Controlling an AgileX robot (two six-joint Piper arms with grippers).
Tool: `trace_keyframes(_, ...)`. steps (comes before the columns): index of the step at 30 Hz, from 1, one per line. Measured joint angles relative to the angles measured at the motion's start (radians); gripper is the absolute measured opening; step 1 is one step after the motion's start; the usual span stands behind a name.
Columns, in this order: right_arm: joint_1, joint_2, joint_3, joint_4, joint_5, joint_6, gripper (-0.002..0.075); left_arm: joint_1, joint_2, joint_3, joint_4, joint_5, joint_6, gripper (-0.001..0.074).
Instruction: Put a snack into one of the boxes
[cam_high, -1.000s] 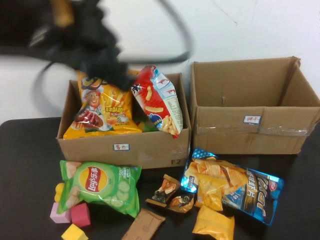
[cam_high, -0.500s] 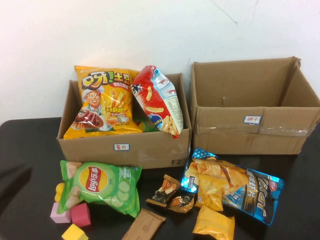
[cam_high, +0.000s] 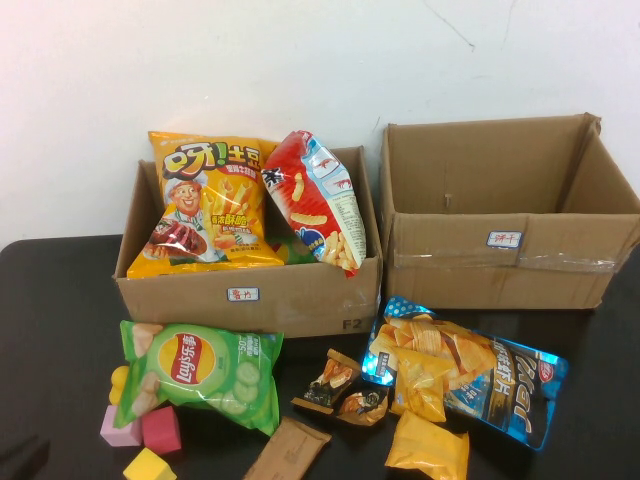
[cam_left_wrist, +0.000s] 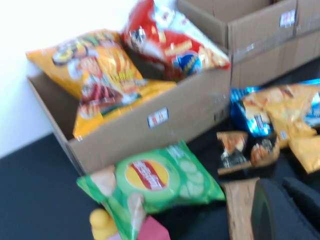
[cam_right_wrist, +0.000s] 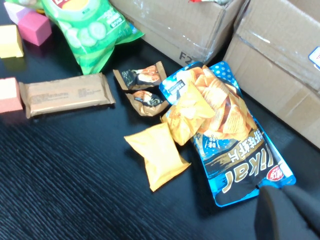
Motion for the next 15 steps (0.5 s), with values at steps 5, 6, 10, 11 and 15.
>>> trace_keyframes(5, 0.000, 0.000, 0.000, 0.000, 0.000, 0.000, -0.0001, 0.000, -0.002, 0.041, -0.008, 0.019, 0.000, -0.0001)
trace_keyframes(6, 0.000, 0.000, 0.000, 0.000, 0.000, 0.000, -0.0001, 0.000, -0.002, 0.048, -0.008, 0.019, 0.000, -0.0001)
trace_keyframes(10, 0.000, 0.000, 0.000, 0.000, 0.000, 0.000, -0.0001, 0.000, -0.013, 0.091, -0.006, 0.011, -0.016, -0.0001)
trace_keyframes(11, 0.000, 0.000, 0.000, 0.000, 0.000, 0.000, -0.0001, 0.006, -0.024, 0.097, -0.006, 0.009, -0.021, -0.0001)
trace_keyframes(15, 0.000, 0.000, 0.002, 0.002, 0.000, 0.000, -0.0001, 0.116, -0.125, 0.116, -0.046, 0.002, -0.030, -0.0001)
